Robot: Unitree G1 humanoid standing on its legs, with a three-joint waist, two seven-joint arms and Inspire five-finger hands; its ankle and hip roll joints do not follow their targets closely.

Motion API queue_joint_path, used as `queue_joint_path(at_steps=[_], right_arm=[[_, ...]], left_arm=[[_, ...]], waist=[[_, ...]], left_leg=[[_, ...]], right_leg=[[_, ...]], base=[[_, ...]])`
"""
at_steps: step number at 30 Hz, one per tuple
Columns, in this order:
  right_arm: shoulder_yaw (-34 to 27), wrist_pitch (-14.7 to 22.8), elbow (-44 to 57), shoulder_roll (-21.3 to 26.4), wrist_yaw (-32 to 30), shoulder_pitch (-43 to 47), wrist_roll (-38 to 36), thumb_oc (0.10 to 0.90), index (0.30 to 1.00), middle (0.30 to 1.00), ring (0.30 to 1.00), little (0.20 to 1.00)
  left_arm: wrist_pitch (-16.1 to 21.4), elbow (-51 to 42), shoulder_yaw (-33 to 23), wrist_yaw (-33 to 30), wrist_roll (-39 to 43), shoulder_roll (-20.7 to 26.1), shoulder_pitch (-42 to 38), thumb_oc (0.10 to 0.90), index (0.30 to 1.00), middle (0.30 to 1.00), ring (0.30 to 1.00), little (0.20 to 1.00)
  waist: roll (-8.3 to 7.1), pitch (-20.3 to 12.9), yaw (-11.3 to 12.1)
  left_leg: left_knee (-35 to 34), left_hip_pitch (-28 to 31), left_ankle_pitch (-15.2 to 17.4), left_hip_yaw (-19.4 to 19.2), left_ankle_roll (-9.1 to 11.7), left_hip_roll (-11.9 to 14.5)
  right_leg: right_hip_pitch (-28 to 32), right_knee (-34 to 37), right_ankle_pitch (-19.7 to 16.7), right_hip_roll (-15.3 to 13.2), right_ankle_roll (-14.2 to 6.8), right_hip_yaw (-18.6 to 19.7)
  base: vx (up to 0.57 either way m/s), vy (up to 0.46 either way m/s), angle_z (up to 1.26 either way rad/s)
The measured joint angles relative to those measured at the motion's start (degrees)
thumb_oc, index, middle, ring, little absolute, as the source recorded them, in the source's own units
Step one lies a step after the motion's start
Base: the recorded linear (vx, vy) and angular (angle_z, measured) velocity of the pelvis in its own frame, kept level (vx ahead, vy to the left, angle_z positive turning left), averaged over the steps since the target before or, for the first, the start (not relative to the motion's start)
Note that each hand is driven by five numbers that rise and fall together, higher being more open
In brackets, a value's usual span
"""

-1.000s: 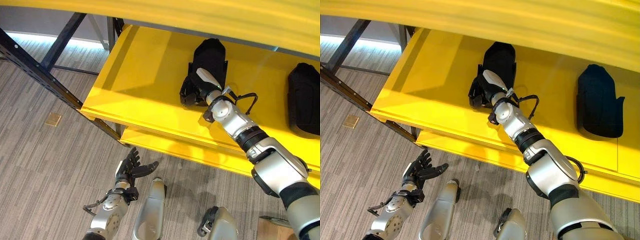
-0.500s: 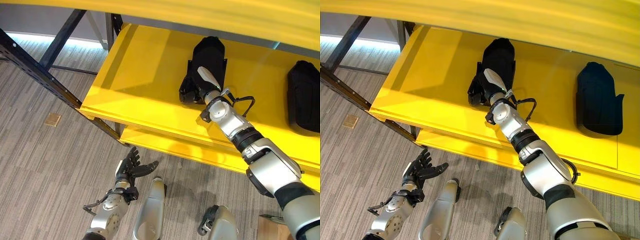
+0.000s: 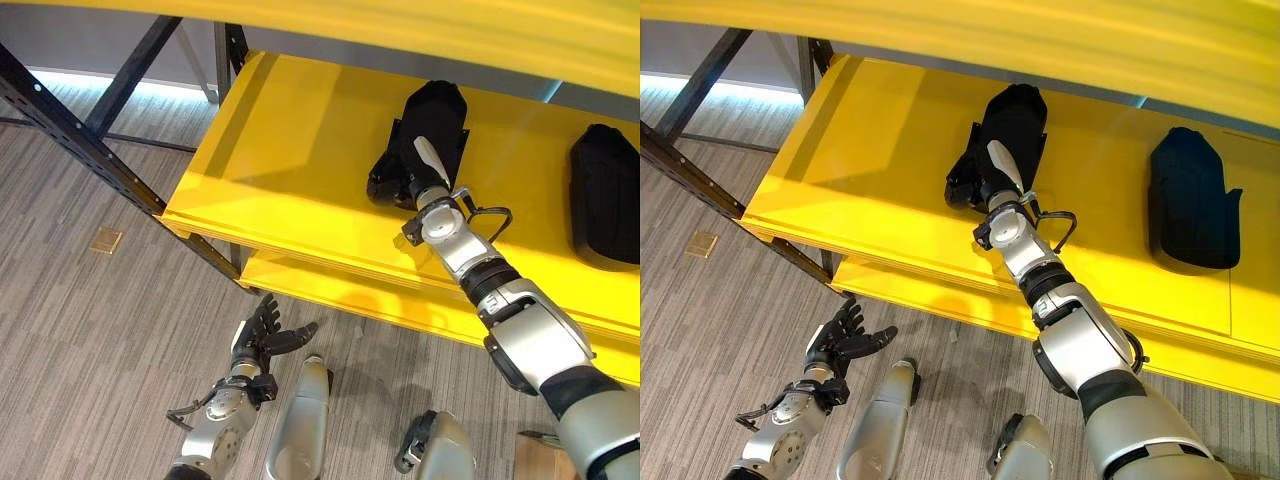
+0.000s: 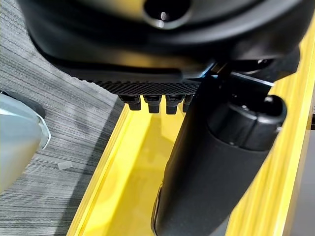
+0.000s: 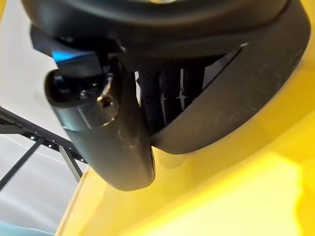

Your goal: Move parts from the plastic box to the shelf.

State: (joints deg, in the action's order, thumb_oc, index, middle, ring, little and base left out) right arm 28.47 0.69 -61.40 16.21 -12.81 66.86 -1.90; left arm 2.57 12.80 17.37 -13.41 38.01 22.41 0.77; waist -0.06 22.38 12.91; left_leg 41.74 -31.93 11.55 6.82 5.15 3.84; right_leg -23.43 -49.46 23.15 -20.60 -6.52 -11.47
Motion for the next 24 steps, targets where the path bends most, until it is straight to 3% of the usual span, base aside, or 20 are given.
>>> queue_joint_path(at_steps=[11,12,13,21,24], right_arm=[[0.02,0.01,0.0,-0.16,-0.45,-0.17,-0.58,0.4,0.3,0.3,0.3,0.3],[0.02,0.02,-0.01,-0.16,-0.44,-0.18,-0.58,0.569,0.536,0.536,0.536,0.536],[0.02,0.01,-0.01,-0.17,-0.41,-0.16,-0.57,0.9,1.0,1.0,1.0,1.0],[1.18,-1.09,-0.26,-0.08,-0.19,0.66,-0.29,0.9,1.0,1.0,1.0,1.0],[2.45,-1.56,-0.19,0.0,-0.08,0.87,1.22,0.9,1.0,1.0,1.0,1.0]], left_arm=[[0.0,-0.02,0.81,-0.09,-0.08,0.11,-0.43,0.9,1.0,1.0,1.0,1.0],[0.0,-0.01,0.84,-0.09,-0.08,0.18,-0.43,0.9,1.0,1.0,1.0,1.0],[0.0,-0.02,0.89,-0.08,-0.09,0.26,-0.5,0.9,1.0,1.0,1.0,1.0],[0.01,-0.01,0.92,-0.1,-0.08,1.26,-0.54,0.9,1.0,1.0,1.0,1.0],[0.01,-0.02,0.91,-0.12,-0.07,1.25,-0.54,0.9,1.0,1.0,1.0,1.0]], waist=[[0.07,-0.03,-0.19],[0.07,-0.03,-0.25],[0.08,-0.03,-0.25],[0.12,-0.05,-0.33],[0.1,-0.06,-0.28]], left_leg=[[0.51,0.12,0.36,-0.08,0.16,0.01],[0.46,0.09,-0.14,-0.07,0.66,0.02],[0.18,0.12,-0.07,-0.05,0.58,0.0],[0.13,0.18,0.38,0.02,0.11,0.03],[0.38,0.39,0.13,0.1,0.9,-0.01]], right_leg=[[0.0,-0.53,0.37,-0.06,-0.08,0.14],[-0.08,-0.56,0.09,-0.05,-0.01,0.08],[-0.07,-0.4,0.18,-0.07,0.1,-0.04],[0.0,-0.42,0.51,-0.06,0.14,-0.01],[0.3,-0.55,0.61,-0.05,0.0,-0.09]], base=[[0.01,-0.004,0.0],[0.0,0.0,0.0],[0.07,-0.02,0.01],[0.0,-0.003,0.0],[0.0,-0.008,0.0]])
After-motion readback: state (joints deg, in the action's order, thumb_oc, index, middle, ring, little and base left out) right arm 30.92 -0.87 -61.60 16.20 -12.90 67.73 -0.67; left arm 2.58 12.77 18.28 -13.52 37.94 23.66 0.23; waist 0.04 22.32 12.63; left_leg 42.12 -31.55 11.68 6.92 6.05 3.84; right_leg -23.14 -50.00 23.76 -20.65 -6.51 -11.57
